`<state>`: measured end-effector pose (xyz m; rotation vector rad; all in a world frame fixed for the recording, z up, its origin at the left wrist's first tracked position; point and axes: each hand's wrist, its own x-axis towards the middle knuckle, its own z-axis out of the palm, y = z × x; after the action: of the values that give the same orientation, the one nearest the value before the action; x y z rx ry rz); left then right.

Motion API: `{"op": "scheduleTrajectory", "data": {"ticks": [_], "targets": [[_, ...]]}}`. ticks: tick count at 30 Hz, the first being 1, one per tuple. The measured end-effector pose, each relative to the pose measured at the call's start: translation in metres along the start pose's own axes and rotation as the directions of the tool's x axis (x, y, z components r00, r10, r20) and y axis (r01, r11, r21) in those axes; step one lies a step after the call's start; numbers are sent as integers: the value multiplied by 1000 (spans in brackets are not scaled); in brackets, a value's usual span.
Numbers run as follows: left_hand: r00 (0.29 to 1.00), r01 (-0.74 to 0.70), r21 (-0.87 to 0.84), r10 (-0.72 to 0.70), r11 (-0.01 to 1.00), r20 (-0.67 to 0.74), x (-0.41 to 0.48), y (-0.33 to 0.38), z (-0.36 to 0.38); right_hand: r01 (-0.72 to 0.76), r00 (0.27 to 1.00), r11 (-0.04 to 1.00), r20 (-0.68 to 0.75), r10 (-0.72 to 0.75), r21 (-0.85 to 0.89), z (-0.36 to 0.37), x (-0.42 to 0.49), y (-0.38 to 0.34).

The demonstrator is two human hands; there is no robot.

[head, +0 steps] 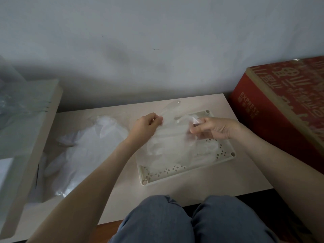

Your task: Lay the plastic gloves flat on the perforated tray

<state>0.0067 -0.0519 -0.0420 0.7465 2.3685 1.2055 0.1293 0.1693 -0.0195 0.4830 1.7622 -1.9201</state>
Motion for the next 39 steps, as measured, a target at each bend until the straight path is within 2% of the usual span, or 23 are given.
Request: {"op": "scheduleTrajectory", "data": {"ticks": [3, 5, 7, 10, 14, 19, 23, 25, 28, 31, 33, 35, 36, 37, 39], "targets": [[996, 69, 68, -66, 995, -53, 2, -3, 13, -11, 996, 987, 86, -3, 158, -9, -7, 6], [992, 100, 127, -90, 987, -83, 2, -4, 19, -14, 989, 983, 148, -13, 181, -14, -8, 11], [991, 109, 168, -93, 980, -101, 3, -5, 24, -24, 987, 990, 160, 2, 136, -14, -9, 16], [989, 115, 169, -98, 979, -108, 5, -9, 29, -39, 994, 994, 105, 28, 100, -12, -9, 18], [991, 117, 204, -99, 972, -93, 5, -10, 32, -106, 994, 993, 25, 107, -48, -12, -10, 19], [995, 95, 285, -81, 954, -60, 6, -12, 37, -153, 984, 984, 81, 160, -89, -17, -15, 25], [994, 87, 387, -54, 918, -95, 7, -11, 40, -181, 983, 978, -3, 182, -105, -16, -15, 32], [987, 67, 463, 9, 884, -160, 6, -9, 41, -194, 981, 974, -24, 192, -114, -16, -14, 37], [943, -58, 566, 232, 822, -240, 1, -9, 45, -196, 981, 969, -43, 191, -151, -16, -12, 43], [817, -228, 634, 499, 739, -289, -7, -5, 49, -202, 978, 965, -83, 191, -164, -13, -9, 45], [735, -367, 655, 638, 660, -230, -11, -2, 52, -211, 974, 965, -113, 194, -157, -11, -7, 48], [726, -490, 649, 685, 583, -67, -13, -1, 57, -224, 969, 964, -135, 205, -144, -10, -5, 51], [765, -511, 649, 643, 563, 45, -14, -2, 59, -231, 967, 962, -142, 211, -142, -10, -5, 52], [824, -496, 662, 544, 562, 155, -14, -4, 61, -239, 965, 960, -148, 218, -143, -9, -5, 52], [909, -416, 716, 275, 560, 313, -14, -15, 65, -254, 960, 956, -159, 230, -148, -9, -7, 51]]}}
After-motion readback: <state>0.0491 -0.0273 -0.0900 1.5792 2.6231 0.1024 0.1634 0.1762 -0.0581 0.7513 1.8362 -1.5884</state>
